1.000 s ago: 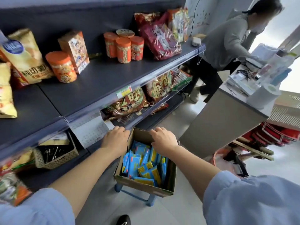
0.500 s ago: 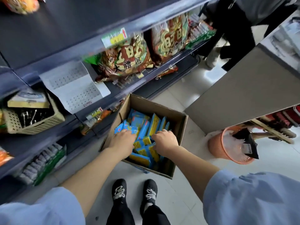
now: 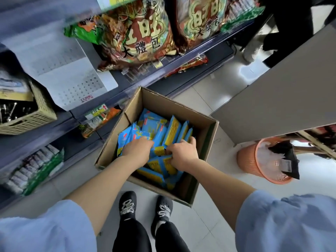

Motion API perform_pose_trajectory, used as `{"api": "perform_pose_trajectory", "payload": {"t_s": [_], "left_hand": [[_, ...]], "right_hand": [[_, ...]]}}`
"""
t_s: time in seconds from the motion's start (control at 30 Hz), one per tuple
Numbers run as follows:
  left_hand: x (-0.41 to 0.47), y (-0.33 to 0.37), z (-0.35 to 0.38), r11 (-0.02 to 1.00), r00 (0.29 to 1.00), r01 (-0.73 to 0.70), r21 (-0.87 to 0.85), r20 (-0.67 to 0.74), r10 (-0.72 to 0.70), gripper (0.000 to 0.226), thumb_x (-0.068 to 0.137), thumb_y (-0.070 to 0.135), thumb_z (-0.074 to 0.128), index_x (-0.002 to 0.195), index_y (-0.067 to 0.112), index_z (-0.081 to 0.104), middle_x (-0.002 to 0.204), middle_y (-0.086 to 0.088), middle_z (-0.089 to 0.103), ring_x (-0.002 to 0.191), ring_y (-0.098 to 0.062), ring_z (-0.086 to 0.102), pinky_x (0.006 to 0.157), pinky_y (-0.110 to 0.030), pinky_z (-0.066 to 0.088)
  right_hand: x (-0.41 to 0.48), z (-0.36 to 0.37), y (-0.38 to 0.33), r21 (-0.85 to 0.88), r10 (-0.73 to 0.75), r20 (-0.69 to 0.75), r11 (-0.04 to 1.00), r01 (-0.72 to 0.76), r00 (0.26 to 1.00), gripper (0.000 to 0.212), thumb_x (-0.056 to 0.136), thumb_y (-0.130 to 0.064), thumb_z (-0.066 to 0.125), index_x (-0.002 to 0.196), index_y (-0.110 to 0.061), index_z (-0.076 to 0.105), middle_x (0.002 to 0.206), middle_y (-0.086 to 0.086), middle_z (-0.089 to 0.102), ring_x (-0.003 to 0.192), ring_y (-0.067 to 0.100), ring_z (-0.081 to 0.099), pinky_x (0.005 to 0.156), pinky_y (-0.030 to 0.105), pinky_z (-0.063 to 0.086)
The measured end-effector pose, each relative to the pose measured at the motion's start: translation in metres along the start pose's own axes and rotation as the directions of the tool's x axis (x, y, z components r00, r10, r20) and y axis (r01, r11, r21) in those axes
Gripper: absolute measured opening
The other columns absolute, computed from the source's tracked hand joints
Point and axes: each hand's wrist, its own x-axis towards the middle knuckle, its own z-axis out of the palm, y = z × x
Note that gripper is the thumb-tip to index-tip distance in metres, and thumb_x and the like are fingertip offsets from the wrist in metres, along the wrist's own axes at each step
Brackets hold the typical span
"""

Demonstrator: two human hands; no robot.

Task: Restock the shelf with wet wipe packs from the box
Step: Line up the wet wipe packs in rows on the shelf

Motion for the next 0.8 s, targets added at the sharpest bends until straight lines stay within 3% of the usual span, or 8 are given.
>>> {"api": "perform_pose_trajectory", "payload": {"t_s": [0.07, 0.17, 0.27, 0.37, 0.47, 0.53, 0.67, 0.8], "left_hand": [[-0.001, -0.004, -0.019, 0.994, 0.992, 0.032, -0.109, -0.119, -0.045, 0.018, 0.094, 0.008, 0.050, 0.107, 0.020, 0.055, 0.114, -0.002, 0.055, 0.097, -0.028, 0.057, 0.076, -0.040, 0.046], [-0.005, -0.011, -0.053, 0.957, 0.944, 0.006, -0.290, -0.314, -0.101, 0.015, 0.094, 0.009, 0.052, 0.099, 0.022, 0.055, 0.106, 0.002, 0.060, 0.086, -0.026, 0.060, 0.065, -0.037, 0.046], [-0.012, -0.014, -0.072, 0.876, 0.909, -0.090, -0.474, -0.398, -0.122, 0.016, 0.087, 0.008, 0.057, 0.096, 0.020, 0.058, 0.105, 0.005, 0.053, 0.088, -0.022, 0.056, 0.072, -0.037, 0.049], [-0.016, -0.015, -0.071, 0.798, 0.910, -0.116, -0.592, -0.384, -0.153, 0.022, 0.082, 0.015, 0.063, 0.104, 0.017, 0.063, 0.111, 0.010, 0.046, 0.100, -0.016, 0.055, 0.087, -0.037, 0.051], [-0.017, -0.013, -0.058, 0.817, 0.913, -0.041, -0.575, -0.353, -0.203, 0.018, 0.085, 0.032, 0.068, 0.088, 0.015, 0.067, 0.109, 0.010, 0.048, 0.100, -0.010, 0.051, 0.084, -0.029, 0.045], [-0.017, -0.013, -0.046, 0.854, 0.911, 0.015, -0.520, -0.345, -0.225, 0.011, 0.087, 0.022, 0.068, 0.079, 0.016, 0.063, 0.108, 0.007, 0.049, 0.101, -0.013, 0.051, 0.080, -0.029, 0.043], [-0.018, -0.014, -0.027, 0.882, 0.905, 0.091, -0.462, -0.331, -0.267, 0.031, 0.083, -0.003, 0.061, 0.103, 0.021, 0.059, 0.117, 0.003, 0.039, 0.095, -0.023, 0.054, 0.077, -0.042, 0.052], [-0.014, -0.009, -0.029, 0.848, 0.894, 0.151, -0.508, -0.296, -0.336, 0.044, 0.085, 0.003, 0.062, 0.124, 0.018, 0.050, 0.131, -0.003, 0.040, 0.106, -0.027, 0.054, 0.082, -0.041, 0.050]], "right_hand": [[0.002, -0.018, 0.002, 0.129, 0.007, -0.041, 0.992, -0.002, 0.999, 0.023, 0.087, -0.027, 0.059, 0.110, -0.026, 0.061, 0.100, 0.001, 0.067, 0.106, 0.025, 0.057, 0.108, 0.044, 0.025], [0.005, -0.050, 0.001, 0.291, 0.030, -0.148, 0.957, 0.015, 0.988, 0.029, 0.087, -0.030, 0.059, 0.116, -0.026, 0.059, 0.103, 0.006, 0.069, 0.099, 0.030, 0.061, 0.080, 0.035, 0.047], [0.004, -0.071, 0.000, 0.305, 0.039, -0.258, 0.951, 0.043, 0.965, 0.029, 0.084, -0.027, 0.056, 0.113, -0.028, 0.060, 0.096, 0.004, 0.070, 0.092, 0.030, 0.061, 0.071, 0.035, 0.050], [-0.001, -0.073, 0.004, 0.376, 0.088, -0.260, 0.926, 0.017, 0.962, 0.032, 0.077, -0.019, 0.056, 0.107, -0.027, 0.062, 0.093, 0.004, 0.070, 0.089, 0.030, 0.061, 0.068, 0.034, 0.049], [-0.004, -0.062, 0.007, 0.496, 0.142, -0.177, 0.867, -0.036, 0.974, 0.028, 0.075, -0.020, 0.056, 0.098, -0.027, 0.070, 0.087, -0.002, 0.072, 0.082, 0.023, 0.064, 0.071, 0.032, 0.053], [-0.005, -0.053, 0.009, 0.585, 0.188, -0.157, 0.808, -0.062, 0.969, 0.021, 0.078, -0.030, 0.060, 0.093, -0.027, 0.073, 0.083, -0.005, 0.070, 0.077, 0.017, 0.064, 0.069, 0.029, 0.053], [0.002, -0.035, 0.012, 0.632, 0.271, -0.147, 0.766, -0.121, 0.951, 0.023, 0.081, -0.029, 0.069, 0.104, -0.024, 0.066, 0.099, -0.004, 0.067, 0.091, 0.017, 0.061, 0.077, 0.036, 0.055], [0.013, -0.027, 0.016, 0.698, 0.365, -0.098, 0.688, -0.197, 0.926, 0.035, 0.085, -0.017, 0.068, 0.118, -0.020, 0.056, 0.101, -0.003, 0.061, 0.095, 0.018, 0.057, 0.070, 0.029, 0.049]]}}
